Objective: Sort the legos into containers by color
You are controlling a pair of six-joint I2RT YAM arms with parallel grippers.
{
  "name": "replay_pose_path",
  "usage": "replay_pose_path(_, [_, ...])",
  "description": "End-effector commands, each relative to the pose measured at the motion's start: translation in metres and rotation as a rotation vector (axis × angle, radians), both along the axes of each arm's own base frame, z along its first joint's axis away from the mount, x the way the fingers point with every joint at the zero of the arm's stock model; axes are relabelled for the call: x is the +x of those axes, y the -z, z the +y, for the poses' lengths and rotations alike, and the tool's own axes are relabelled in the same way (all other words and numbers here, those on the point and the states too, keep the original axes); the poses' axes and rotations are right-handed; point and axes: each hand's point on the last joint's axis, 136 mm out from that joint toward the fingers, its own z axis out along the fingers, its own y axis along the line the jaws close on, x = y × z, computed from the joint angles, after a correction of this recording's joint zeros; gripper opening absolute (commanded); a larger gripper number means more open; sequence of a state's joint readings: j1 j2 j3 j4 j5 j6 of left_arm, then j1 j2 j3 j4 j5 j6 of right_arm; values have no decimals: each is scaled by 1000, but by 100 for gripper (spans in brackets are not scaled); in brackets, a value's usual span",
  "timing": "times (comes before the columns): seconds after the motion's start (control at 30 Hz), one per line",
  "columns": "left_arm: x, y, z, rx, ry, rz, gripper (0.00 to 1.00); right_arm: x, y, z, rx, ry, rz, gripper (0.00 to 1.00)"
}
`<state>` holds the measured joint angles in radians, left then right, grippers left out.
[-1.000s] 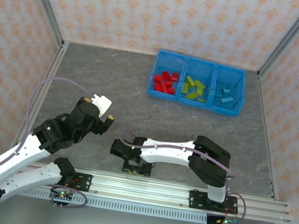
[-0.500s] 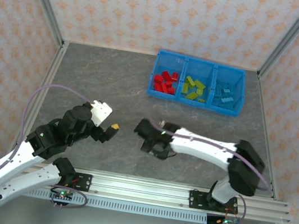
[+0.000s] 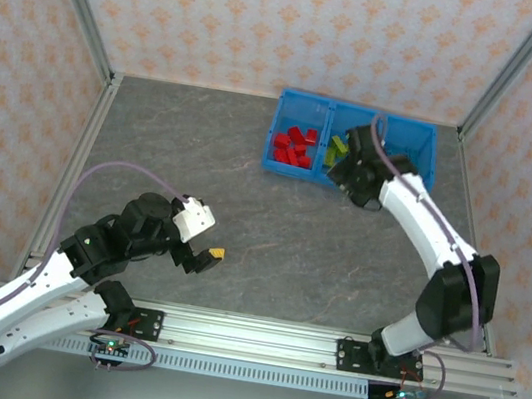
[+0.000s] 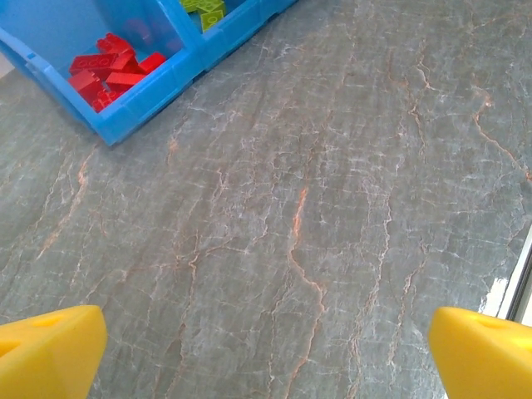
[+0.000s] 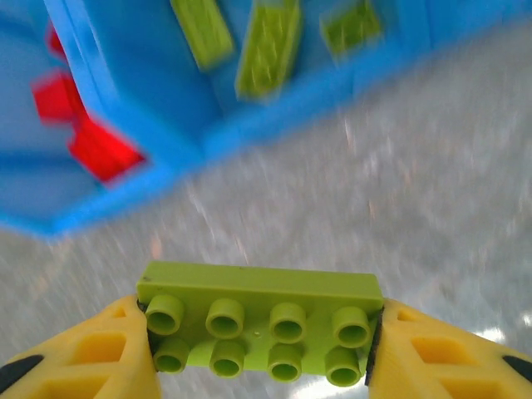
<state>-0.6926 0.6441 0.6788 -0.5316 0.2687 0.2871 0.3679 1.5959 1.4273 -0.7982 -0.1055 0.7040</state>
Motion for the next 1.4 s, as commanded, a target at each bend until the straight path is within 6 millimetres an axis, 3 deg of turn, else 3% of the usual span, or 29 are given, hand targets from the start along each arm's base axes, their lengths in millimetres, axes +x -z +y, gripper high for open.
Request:
replay_pose_path(0.0, [6, -8, -1, -5, 3, -56, 100, 45, -2, -14, -122, -57, -16, 51])
replay_pose_path(0.13, [10, -4, 6, 27, -38, -57, 100, 101, 4, -23, -160, -38, -13, 53])
replay_pose_path(0.2, [13, -7, 10, 23, -70, -64, 100, 124, 1, -27, -195, -43, -16, 61])
replay_pose_path(0.3, [16, -4, 13, 28, -92, -65, 100, 141, -12, -29, -233, -60, -7, 80])
replay_pose_path(0.37, [19, -5, 15, 28, -121, -64, 100, 143, -26, -28, -242, -84, -23, 87])
replay_pose_path(0.47, [27, -11, 23, 20, -202, -59, 100, 132, -51, -30, -248, -120, -68, 94])
replay_pose_path(0.6, [40, -33, 43, -37, -391, -65, 100, 93, -81, -36, -238, -156, -157, 96])
replay_pose_path(0.7, [53, -47, 71, -123, -629, -79, 100, 52, -92, -56, -297, -155, -249, 96])
replay_pose_path(0.83, [67, -44, 114, -95, -897, -214, 100, 2, -95, -92, -429, -108, -424, 97])
replay_pose_path(0.9, [72, -37, 136, -25, -1016, -315, 100, -18, -80, -114, -527, -53, -481, 98])
replay_pose_path(1.07, [89, -3, 157, 84, -1106, -395, 100, -41, -37, -146, -670, 43, -553, 99])
replay_pose_path(1.2, [114, 34, 169, 24, -1127, -311, 100, -35, 8, -146, -691, -4, -622, 99])
replay_pose_path(1.37, [139, 58, 188, -35, -1154, -304, 100, -16, 56, -162, -675, 33, -607, 99])
